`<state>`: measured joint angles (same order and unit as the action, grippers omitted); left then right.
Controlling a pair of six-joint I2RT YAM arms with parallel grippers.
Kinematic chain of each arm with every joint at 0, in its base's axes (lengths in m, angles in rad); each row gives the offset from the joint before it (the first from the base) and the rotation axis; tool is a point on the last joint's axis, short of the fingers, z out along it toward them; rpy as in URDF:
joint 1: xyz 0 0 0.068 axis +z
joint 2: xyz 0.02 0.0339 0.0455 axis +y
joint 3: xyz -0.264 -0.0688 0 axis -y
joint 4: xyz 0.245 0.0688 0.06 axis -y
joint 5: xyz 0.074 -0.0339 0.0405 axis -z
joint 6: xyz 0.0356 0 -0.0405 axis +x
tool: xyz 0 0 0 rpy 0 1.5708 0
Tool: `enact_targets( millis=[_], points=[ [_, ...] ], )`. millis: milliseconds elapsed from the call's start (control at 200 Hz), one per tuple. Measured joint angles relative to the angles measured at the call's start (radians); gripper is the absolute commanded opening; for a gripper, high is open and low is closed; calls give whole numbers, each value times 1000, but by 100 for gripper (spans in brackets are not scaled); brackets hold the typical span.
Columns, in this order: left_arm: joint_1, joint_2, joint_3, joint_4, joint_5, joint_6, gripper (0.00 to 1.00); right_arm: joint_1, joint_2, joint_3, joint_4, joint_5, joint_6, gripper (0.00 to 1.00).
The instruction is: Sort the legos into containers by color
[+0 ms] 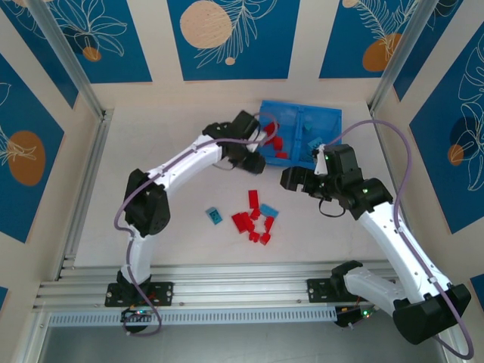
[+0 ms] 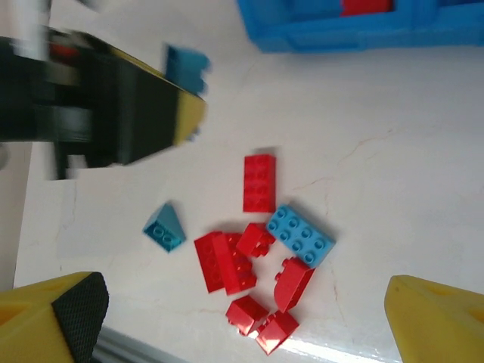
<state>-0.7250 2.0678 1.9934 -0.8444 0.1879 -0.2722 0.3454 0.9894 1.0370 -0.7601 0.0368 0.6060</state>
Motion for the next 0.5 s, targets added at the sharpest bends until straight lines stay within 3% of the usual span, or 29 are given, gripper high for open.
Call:
enact_targets(
  millis=[120,280,500],
  points=[
    [-19,31,187,56,59,-42,37,-55,-1,13,-8,51,78,96],
    [-46,198,451,136,96,-114,37,-86,-32,17,-20,123,154,94],
    [-64,418,541,294,66,-209,37,-92,-111,20,-43,193,200,93]
  ],
)
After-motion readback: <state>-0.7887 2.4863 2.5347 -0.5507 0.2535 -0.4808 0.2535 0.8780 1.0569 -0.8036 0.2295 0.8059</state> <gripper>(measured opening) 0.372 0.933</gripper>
